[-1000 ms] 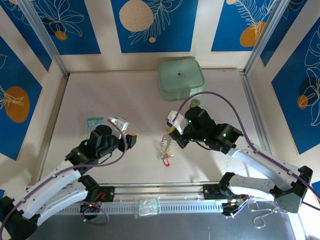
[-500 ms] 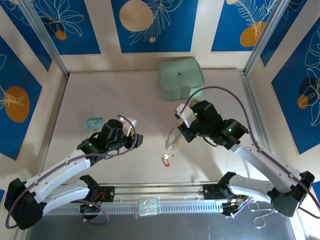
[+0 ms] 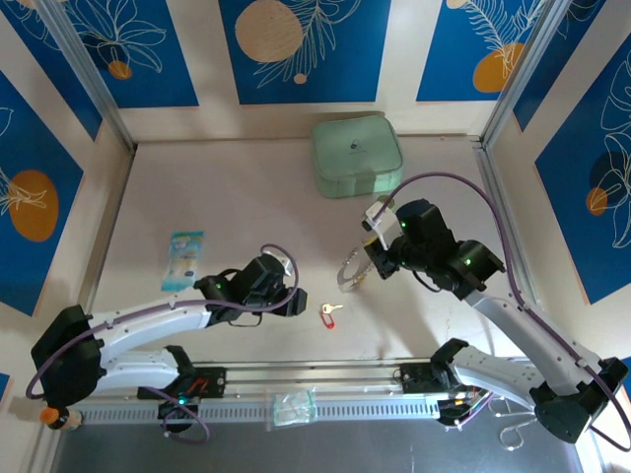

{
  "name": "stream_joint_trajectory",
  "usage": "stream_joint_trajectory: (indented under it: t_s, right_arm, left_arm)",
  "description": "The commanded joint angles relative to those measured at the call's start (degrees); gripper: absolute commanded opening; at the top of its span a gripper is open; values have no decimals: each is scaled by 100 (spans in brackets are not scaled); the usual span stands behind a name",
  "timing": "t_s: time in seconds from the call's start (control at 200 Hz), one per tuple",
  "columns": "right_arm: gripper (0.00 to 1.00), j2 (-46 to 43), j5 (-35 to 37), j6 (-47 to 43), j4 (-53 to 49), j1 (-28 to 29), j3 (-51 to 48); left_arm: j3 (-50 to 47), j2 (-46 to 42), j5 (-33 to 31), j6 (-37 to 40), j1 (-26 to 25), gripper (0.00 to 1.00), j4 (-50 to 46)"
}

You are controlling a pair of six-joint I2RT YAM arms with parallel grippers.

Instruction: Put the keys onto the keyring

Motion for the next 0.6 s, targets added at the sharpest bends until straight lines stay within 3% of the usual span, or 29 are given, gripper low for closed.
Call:
stream_joint_trajectory:
  t_s: [0.0,0.285,0.44,0.595]
  right_arm:
    - [0,-164,-565,-207,368,-58,-127]
    - [0,-240,-1320,-741,921,-67,-407]
    - [0,-209,-1988,-1070,1101,-170,-346]
    - [0,59,-2967,-1164,1238,-402,-241]
  left_arm:
    - [370,-253,-393,543,-13,55,66]
    - [285,-1124,112,3325,11,48,863]
    - [-126,-1505,512,5221,16,47,1639]
    - [-500,-1839,-3,6649,16,51,2476]
